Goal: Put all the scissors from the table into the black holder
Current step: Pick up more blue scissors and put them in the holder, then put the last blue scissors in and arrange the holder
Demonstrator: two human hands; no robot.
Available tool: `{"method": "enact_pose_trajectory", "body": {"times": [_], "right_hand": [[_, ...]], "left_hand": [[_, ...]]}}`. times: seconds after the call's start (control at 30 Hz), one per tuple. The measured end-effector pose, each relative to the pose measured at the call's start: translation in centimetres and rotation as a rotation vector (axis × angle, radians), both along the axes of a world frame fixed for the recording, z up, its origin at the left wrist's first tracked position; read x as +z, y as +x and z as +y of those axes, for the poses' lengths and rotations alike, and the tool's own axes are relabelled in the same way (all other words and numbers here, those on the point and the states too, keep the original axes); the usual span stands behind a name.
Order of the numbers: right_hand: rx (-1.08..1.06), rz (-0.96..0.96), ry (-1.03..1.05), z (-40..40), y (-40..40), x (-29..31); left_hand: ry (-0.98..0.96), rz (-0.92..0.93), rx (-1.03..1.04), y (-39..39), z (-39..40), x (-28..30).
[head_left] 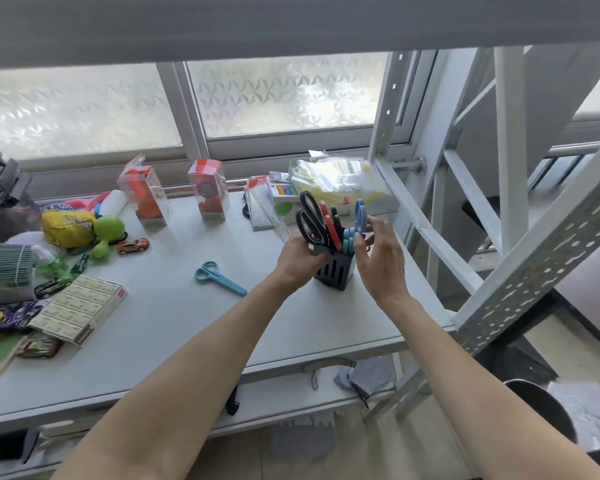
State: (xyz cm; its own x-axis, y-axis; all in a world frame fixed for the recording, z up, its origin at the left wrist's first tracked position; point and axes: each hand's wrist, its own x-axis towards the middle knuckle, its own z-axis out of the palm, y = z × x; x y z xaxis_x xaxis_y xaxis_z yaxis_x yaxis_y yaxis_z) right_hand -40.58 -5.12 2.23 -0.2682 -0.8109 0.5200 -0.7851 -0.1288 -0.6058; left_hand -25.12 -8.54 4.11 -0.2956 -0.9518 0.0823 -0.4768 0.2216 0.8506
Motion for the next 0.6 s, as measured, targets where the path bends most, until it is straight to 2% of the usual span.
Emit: {"method": "enact_pose_trajectory", "body": {"times": [0.2,0.37,0.47,0.6], "right_hand": [[-0.046,0.020,0.069,1.3,0.0,-0.7],[-0.119,-0.115,-0.094,4.0,1.9,-0.8],[-0.014,-0.137,-0.135,5.6,4.4,-1.7],[0.245,-0.095,-0.054,6.3,8.8,-3.3]], "left_hand": [[-0.015,0.029,-0.019,0.1,0.2,-0.2],[0.047,-0.052,0.040,2.4,-0.6,-1.3],[0.036,-0.103,0.168,5.5,-1.1,-2.0],[0.037,-0.176,0.447,11.0,-1.7,-3.3]]}}
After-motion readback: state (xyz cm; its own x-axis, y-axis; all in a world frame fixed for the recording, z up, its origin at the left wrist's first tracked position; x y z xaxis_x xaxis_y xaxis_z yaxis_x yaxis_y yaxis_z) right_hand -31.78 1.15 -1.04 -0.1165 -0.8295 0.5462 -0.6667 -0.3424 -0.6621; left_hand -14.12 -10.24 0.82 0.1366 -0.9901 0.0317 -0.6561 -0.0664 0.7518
